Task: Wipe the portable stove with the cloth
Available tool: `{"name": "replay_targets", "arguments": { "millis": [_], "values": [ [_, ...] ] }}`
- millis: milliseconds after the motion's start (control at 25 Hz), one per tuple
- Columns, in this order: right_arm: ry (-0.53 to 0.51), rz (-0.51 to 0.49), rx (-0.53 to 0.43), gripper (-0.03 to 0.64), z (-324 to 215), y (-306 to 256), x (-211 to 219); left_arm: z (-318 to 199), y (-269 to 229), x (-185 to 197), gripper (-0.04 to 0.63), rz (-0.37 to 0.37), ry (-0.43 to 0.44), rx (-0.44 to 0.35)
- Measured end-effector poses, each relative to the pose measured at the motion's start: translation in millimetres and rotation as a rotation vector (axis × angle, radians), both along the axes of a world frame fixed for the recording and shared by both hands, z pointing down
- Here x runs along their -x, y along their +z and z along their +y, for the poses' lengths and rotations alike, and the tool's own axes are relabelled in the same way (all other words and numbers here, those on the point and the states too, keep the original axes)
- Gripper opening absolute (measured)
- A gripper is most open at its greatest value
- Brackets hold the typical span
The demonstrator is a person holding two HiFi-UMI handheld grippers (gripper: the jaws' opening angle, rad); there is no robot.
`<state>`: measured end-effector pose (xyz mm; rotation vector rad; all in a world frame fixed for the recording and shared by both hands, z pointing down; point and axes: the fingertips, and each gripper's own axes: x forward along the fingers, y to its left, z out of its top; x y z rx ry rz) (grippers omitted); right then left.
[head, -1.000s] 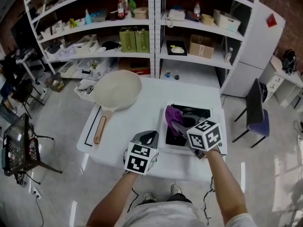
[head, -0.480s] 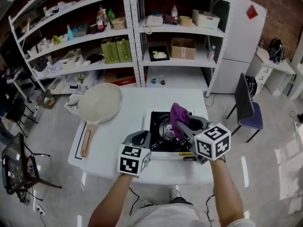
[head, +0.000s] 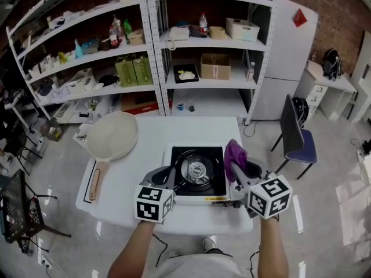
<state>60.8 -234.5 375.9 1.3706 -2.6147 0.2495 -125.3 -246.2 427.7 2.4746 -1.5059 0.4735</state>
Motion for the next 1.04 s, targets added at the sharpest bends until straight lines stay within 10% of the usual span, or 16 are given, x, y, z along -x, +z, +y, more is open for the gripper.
{"name": "replay_targets", "arguments": {
  "millis": [1040],
  "values": [
    [0.051,-0.051,0.023,0.061,-9,22,-21,-8,7,-1,0.003,0.027,-0.043,0.019]
  ]
}}
